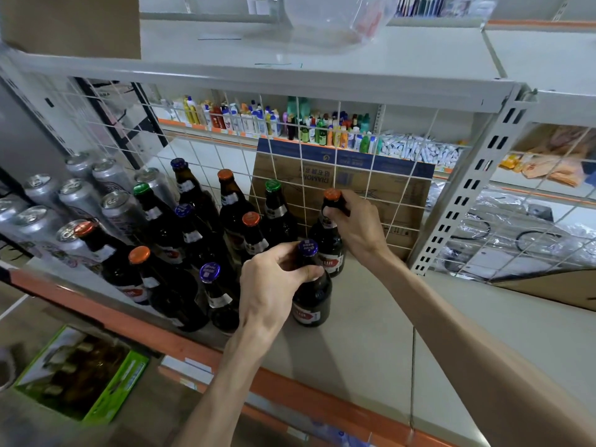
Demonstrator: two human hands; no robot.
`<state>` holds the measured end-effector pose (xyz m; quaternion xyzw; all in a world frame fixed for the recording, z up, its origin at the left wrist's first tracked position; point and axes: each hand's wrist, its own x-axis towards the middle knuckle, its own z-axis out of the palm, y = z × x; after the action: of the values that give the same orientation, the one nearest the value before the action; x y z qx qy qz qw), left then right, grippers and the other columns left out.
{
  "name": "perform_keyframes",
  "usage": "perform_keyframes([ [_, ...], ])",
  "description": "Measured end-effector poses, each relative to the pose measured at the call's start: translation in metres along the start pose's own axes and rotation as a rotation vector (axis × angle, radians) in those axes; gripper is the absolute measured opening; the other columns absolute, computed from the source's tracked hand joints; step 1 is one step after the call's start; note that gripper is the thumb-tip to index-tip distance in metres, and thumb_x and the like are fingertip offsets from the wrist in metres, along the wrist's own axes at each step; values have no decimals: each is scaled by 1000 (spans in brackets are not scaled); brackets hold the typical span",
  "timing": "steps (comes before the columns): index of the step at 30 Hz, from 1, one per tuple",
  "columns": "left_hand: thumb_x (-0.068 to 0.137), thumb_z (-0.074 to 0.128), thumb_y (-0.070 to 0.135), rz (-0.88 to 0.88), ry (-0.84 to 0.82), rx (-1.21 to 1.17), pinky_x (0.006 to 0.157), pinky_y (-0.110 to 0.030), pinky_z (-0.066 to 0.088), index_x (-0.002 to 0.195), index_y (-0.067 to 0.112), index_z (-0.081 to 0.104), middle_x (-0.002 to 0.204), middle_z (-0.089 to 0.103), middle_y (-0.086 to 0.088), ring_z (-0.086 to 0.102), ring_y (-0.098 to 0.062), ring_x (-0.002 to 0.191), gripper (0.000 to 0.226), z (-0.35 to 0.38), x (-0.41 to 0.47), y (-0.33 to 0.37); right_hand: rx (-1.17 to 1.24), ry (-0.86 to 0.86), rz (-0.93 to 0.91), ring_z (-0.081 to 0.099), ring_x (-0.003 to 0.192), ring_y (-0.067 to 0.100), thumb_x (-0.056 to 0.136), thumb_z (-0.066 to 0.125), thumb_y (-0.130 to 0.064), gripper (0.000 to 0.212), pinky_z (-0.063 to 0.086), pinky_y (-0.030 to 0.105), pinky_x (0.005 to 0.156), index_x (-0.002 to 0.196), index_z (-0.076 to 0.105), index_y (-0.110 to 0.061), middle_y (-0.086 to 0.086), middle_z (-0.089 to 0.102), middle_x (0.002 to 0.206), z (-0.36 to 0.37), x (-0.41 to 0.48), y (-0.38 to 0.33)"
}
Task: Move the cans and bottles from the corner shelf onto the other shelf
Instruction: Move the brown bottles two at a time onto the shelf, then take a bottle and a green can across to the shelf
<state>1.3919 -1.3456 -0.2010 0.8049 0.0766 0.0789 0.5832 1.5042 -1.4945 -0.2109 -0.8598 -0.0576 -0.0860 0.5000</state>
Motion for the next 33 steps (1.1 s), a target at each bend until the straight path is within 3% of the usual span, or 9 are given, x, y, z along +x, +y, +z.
perform_keyframes([
  [10,68,90,20,17,9,53,88,-32,59,107,26,77,91,77,15,72,1,90,42,-3,3,-1,-24,-16,15,65,94,21,91,65,-19,19,52,43,85,110,63,-15,2,71,99,9,0,-4],
  [18,71,89,29,35,-35,103,83,-24,58,107,28,75,90,76,15,70,1,89,38,-9,4,-5,-52,-29,63,62,89,22,92,63,-14,19,50,39,78,110,59,-10,6,67,97,10,-4,-12],
  [24,74,86,32,86,-48,172,90,-31,55,119,26,68,105,74,12,68,-7,99,48,-7,-1,5,-67,29,91,66,98,12,92,60,-13,20,54,40,89,111,64,-19,-5,70,107,-5,-30,-17],
  [26,77,84,31,156,-8,181,94,-27,52,126,25,64,113,71,11,65,-7,105,53,-6,-11,13,-37,86,152,67,90,2,95,55,-10,24,56,26,85,118,62,-11,-2,68,110,-20,-48,-16],
  [28,80,82,25,271,24,155,92,-15,47,128,24,63,119,67,11,61,-4,107,51,-1,-27,29,-122,133,175,64,82,-7,97,55,-9,20,45,2,71,116,61,-8,-6,64,100,-36,-75,-14],
  [29,82,81,23,333,23,147,92,-12,46,128,24,63,122,66,11,60,-3,109,49,4,-35,39,-146,164,173,64,87,-4,96,59,-11,20,40,-2,68,115,62,-8,-9,63,98,-45,-91,-12],
  [31,84,79,22,404,-11,121,100,-22,47,127,25,64,126,65,10,60,-7,118,45,19,-51,56,-134,210,186,62,95,9,91,67,-15,25,41,3,73,115,64,-6,-6,66,100,-69,-120,-8],
  [33,83,79,25,376,-106,76,104,-34,49,123,26,67,123,69,10,61,-7,118,42,42,-64,70,-132,237,213,62,95,13,90,67,-12,25,48,19,84,114,64,-4,0,68,102,-97,-148,-3],
])
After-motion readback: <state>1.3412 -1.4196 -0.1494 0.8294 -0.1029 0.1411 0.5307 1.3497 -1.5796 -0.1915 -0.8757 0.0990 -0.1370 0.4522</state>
